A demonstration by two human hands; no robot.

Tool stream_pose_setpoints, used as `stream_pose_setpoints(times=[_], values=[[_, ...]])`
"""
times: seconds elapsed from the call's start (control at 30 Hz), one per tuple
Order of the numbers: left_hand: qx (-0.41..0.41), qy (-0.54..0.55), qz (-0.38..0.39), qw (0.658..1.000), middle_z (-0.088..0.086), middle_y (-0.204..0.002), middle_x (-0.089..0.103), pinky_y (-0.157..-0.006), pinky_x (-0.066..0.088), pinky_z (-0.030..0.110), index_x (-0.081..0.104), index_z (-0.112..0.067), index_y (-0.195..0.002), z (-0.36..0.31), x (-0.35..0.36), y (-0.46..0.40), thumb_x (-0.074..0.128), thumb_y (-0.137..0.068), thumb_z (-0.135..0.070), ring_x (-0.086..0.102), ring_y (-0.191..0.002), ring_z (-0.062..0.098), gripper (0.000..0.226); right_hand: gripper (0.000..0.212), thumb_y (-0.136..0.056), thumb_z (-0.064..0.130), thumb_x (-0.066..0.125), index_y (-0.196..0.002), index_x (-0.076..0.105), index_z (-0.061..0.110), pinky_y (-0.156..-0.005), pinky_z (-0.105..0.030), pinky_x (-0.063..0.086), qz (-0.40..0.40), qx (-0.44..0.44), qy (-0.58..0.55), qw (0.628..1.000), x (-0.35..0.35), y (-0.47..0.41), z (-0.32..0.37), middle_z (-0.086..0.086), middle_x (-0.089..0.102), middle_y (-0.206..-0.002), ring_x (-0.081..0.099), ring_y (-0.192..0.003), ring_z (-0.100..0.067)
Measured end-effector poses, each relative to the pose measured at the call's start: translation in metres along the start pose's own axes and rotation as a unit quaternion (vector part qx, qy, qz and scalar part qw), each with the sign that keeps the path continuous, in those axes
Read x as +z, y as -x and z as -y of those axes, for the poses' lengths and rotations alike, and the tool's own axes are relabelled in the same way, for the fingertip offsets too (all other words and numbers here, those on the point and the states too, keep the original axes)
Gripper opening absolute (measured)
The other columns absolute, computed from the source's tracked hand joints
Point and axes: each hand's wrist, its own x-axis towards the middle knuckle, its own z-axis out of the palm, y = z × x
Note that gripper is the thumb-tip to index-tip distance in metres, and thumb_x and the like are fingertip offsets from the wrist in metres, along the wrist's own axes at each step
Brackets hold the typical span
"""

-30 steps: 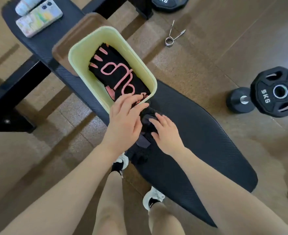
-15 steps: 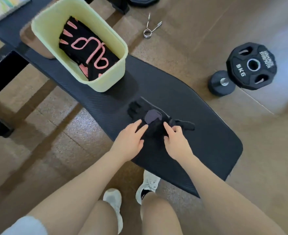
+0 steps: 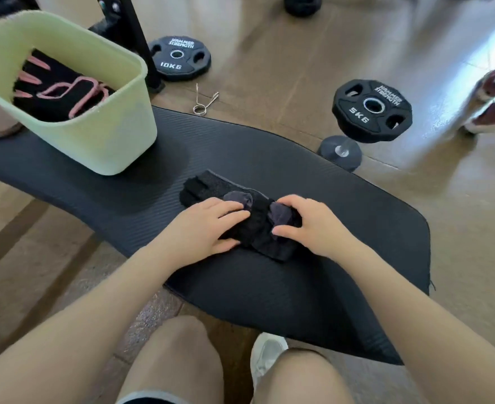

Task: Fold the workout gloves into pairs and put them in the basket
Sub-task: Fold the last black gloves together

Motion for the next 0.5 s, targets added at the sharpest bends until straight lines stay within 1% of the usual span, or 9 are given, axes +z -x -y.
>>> stream_pose_setpoints(times=[0.07, 0.17, 0.23, 0.3, 0.33, 0.37, 0.43, 0.47, 0.5], values=[[-0.023, 0.032, -0.033, 0.999, 0.003, -0.102, 0.070, -0.073, 0.050, 0.027, 0.065, -0.012, -0.106, 0.002, -0.003, 0.002, 0.040, -0.078, -0.027, 0.067, -0.086, 0.023, 0.040, 0.025, -0.079, 0.026, 0.070, -0.102, 0.060, 0.023, -0.073, -0.018, 0.043, -0.022, 0.007, -0.051, 0.998, -0.003, 0.001, 0.000, 0.009, 0.064, -0.096, 0.057, -0.091, -0.010], [-0.096, 0.111, -0.086, 0.985, 0.006, -0.102, 0.070, -0.082, 0.047, 0.033, 0.064, -0.014, -0.112, 0.002, -0.007, 0.003, 0.043, -0.080, -0.021, 0.063, -0.096, 0.026, 0.039, 0.019, -0.078, 0.021, 0.070, -0.096, 0.064, 0.021, -0.080, -0.024, 0.046, -0.034, 0.008, -0.089, 0.995, -0.007, 0.005, -0.001, 0.007, 0.067, -0.094, 0.060, -0.090, -0.012], [-0.114, 0.143, -0.115, 0.976, 0.005, -0.100, 0.071, -0.084, 0.044, 0.029, 0.066, -0.014, -0.110, -0.004, -0.012, 0.003, 0.046, -0.080, -0.020, 0.064, -0.094, 0.021, 0.036, 0.017, -0.078, 0.021, 0.071, -0.094, 0.066, 0.020, -0.082, -0.028, 0.047, -0.034, 0.021, -0.112, 0.993, -0.011, 0.009, -0.003, 0.004, 0.068, -0.093, 0.062, -0.090, -0.013], [-0.152, 0.206, -0.155, 0.954, 0.001, -0.092, 0.072, -0.080, 0.043, 0.014, 0.069, -0.016, -0.101, -0.008, -0.017, 0.001, 0.055, -0.084, -0.016, 0.063, -0.081, -0.001, 0.021, 0.010, -0.079, 0.022, 0.070, -0.088, 0.065, 0.020, -0.074, -0.025, 0.047, -0.041, 0.053, -0.144, 0.987, -0.016, 0.013, -0.001, 0.003, 0.068, -0.084, 0.061, -0.079, -0.011], [-0.180, 0.257, -0.170, 0.934, -0.004, -0.086, 0.072, -0.076, 0.042, 0.007, 0.068, -0.020, -0.094, -0.010, -0.021, -0.001, 0.060, -0.085, -0.014, 0.061, -0.075, -0.009, 0.014, 0.005, -0.081, 0.022, 0.068, -0.083, 0.064, 0.019, -0.067, -0.021, 0.046, -0.039, 0.076, -0.194, 0.977, -0.020, 0.016, 0.000, 0.004, 0.067, -0.077, 0.059, -0.071, -0.010], [-0.211, 0.301, -0.176, 0.913, -0.008, -0.081, 0.070, -0.073, 0.042, 0.004, 0.066, -0.025, -0.088, -0.012, -0.027, -0.005, 0.063, -0.084, -0.013, 0.059, -0.071, -0.012, 0.013, 0.005, -0.084, 0.022, 0.065, -0.081, 0.063, 0.019, -0.058, -0.019, 0.045, -0.022, 0.104, -0.270, 0.957, -0.023, 0.018, 0.002, 0.004, 0.064, -0.070, 0.057, -0.063, -0.009], [-0.252, 0.349, -0.171, 0.886, -0.011, -0.074, 0.068, -0.070, 0.045, 0.010, 0.061, -0.031, -0.077, -0.015, -0.041, -0.013, 0.063, -0.084, -0.016, 0.058, -0.064, -0.008, 0.017, 0.017, -0.092, 0.016, 0.051, -0.078, 0.061, 0.017, -0.040, -0.018, 0.036, 0.037, 0.138, -0.443, 0.885, -0.031, 0.022, 0.005, 0.003, 0.054, -0.057, 0.044, -0.047, -0.009], [-0.261, 0.366, -0.151, 0.880, -0.010, -0.072, 0.068, -0.069, 0.046, 0.015, 0.062, -0.031, -0.074, -0.017, -0.049, -0.017, 0.062, -0.084, -0.018, 0.058, -0.062, -0.005, 0.016, 0.024, -0.093, 0.012, 0.045, -0.074, 0.059, 0.016, -0.035, -0.016, 0.028, 0.060, 0.148, -0.492, 0.856, -0.036, 0.023, 0.005, 0.002, 0.047, -0.053, 0.036, -0.043, -0.008], [-0.269, 0.383, -0.124, 0.875, -0.008, -0.070, 0.068, -0.067, 0.046, 0.019, 0.063, -0.028, -0.074, -0.020, -0.056, -0.020, 0.061, -0.085, -0.019, 0.059, -0.062, 0.001, 0.015, 0.030, -0.093, 0.009, 0.039, -0.070, 0.056, 0.016, -0.033, -0.015, 0.022, 0.076, 0.163, -0.513, 0.840, -0.040, 0.024, 0.006, 0.001, 0.042, -0.051, 0.031, -0.040, -0.007]])
